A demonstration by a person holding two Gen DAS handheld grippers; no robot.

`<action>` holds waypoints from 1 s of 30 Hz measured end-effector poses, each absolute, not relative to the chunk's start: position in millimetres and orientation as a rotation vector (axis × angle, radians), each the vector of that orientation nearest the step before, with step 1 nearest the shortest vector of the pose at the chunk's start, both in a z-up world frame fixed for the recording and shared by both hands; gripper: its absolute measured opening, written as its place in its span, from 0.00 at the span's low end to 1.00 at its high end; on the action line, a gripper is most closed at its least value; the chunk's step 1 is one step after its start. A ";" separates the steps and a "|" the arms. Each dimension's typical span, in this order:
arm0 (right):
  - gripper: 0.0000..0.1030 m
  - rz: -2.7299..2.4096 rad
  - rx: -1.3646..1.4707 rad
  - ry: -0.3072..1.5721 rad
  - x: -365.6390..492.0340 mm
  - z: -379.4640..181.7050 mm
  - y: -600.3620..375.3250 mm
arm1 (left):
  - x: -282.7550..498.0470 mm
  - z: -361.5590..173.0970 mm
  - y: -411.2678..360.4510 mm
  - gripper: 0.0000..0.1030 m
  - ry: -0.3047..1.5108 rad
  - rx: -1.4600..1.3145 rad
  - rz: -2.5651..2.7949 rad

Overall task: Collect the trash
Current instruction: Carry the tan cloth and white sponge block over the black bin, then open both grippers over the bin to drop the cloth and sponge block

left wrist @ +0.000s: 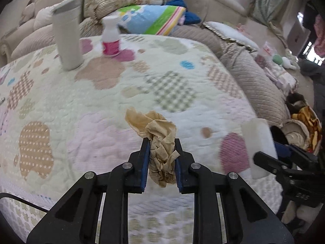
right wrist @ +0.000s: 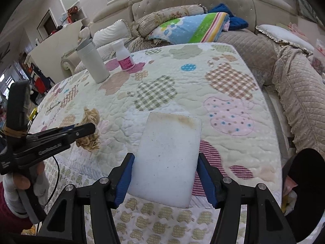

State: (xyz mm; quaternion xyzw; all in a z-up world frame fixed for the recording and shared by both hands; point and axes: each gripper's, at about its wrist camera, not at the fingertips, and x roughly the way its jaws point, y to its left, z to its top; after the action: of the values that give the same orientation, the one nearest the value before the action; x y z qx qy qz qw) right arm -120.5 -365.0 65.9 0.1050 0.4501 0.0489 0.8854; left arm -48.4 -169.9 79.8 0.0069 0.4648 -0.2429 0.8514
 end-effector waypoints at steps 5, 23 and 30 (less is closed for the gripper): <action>0.57 0.049 0.233 0.910 -138.8 74.6 -393.2 | -65.6 99.3 -204.8 0.19 0.945 0.041 -0.588; 0.57 -0.246 0.293 0.903 -215.8 71.1 -533.8 | -122.1 110.2 -370.0 0.19 0.952 0.155 -0.865; 0.57 -0.302 0.344 0.923 -230.0 56.3 -569.8 | -134.2 96.1 -422.2 0.19 1.001 0.162 -0.947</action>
State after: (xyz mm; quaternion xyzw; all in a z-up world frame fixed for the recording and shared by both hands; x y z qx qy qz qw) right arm -230.0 -569.8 56.3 0.1643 0.4415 -0.1446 0.8701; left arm -134.2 -422.2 96.1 0.0747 0.4614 -0.4365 0.7688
